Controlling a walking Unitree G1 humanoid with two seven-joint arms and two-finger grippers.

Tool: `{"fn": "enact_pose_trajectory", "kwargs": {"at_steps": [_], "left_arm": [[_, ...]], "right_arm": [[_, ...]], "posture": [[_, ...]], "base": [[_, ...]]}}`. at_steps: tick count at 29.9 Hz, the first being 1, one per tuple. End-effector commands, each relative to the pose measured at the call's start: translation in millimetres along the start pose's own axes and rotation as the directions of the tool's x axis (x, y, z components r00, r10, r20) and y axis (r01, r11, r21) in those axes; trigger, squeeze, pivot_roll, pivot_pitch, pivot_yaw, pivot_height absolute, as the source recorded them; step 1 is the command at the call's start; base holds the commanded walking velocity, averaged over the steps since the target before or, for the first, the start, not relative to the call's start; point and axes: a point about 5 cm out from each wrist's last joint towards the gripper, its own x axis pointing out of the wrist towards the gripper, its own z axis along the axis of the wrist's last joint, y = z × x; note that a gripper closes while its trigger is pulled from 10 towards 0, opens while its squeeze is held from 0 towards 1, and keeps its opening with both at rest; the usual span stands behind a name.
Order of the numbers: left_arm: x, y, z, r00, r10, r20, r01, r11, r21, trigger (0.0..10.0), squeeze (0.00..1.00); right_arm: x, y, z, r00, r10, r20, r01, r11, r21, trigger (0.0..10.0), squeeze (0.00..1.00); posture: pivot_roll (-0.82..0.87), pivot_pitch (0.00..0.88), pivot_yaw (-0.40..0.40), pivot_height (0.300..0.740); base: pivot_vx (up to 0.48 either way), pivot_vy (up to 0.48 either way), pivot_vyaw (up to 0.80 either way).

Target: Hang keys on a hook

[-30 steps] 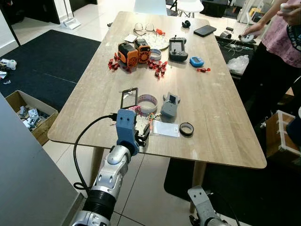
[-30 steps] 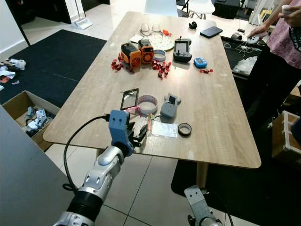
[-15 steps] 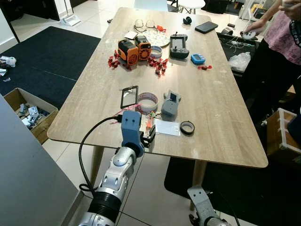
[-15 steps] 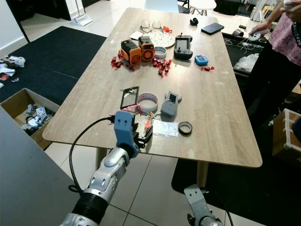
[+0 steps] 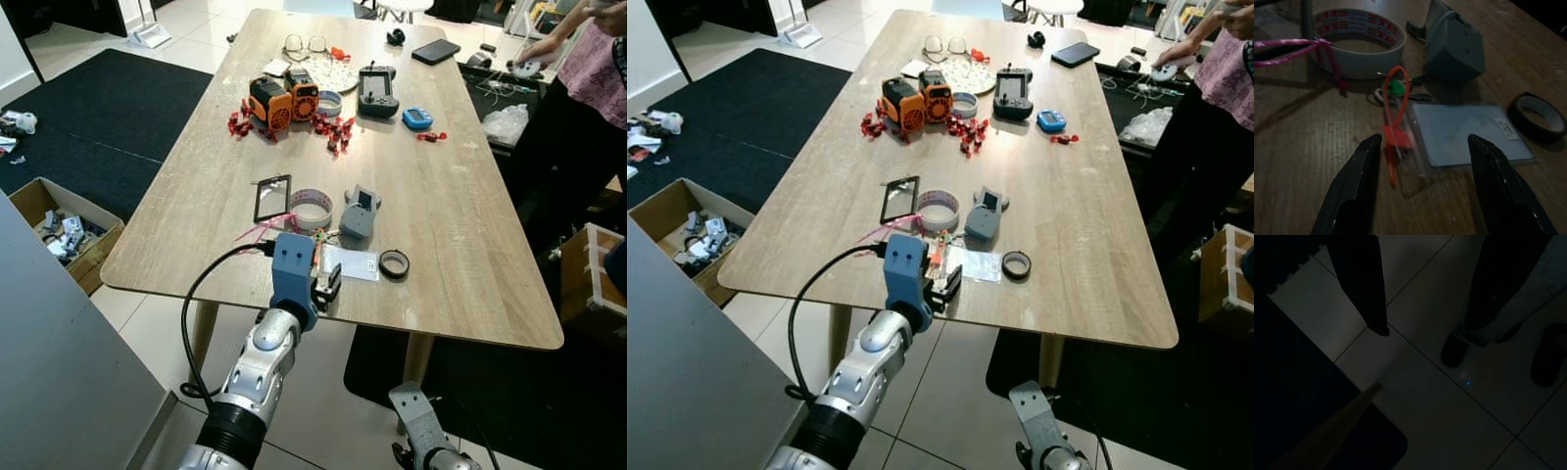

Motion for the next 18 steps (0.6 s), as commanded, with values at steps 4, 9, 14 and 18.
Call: {"fn": "enact_pose_trajectory", "kwargs": {"at_steps": [4, 9, 14, 18], "left_arm": [[4.0, -3.6, -5.5, 0.997, 0.076, -0.008, -0.076, 0.996, 0.037, 10.0, 0.0], [4.9, -0.8, -5.1, 0.993, 0.115, -0.004, -0.115, 0.993, 0.042, 10.0, 0.0], [5.3, -0.4, -5.6, 0.992, 0.128, -0.006, -0.128, 0.992, 0.018, 10.0, 0.0], [5.6, -0.9, -6.1, 0.992, 0.128, -0.008, -0.128, 0.992, 0.011, 10.0, 0.0]], "right_arm": [[-1.0, 4.6, -7.6, 1.0, 0.012, -0.024, -0.012, 1.0, 0.008, 10.0, 0.0], [-1.0, 4.4, -7.4, 1.0, 0.01, -0.024, -0.01, 1.0, 0.01, 10.0, 0.0], [-1.0, 3.5, -7.3, 1.0, 0.007, -0.023, -0.007, 1.0, 0.012, 10.0, 0.0], [-1.0, 3.1, -7.0, 1.0, 0.006, -0.023, -0.006, 1.0, 0.012, 10.0, 0.0]], "posture": [[0.03, 0.199, -0.05, 0.74], [0.03, 0.198, -0.049, 0.74], [0.04, 0.197, -0.049, 0.74], [0.04, 0.197, -0.049, 0.74]], "base": [[0.0, 0.0, 0.0], [0.0, 0.0, 0.0], [0.0, 0.0, 0.0], [0.0, 0.0, 0.0]]}}
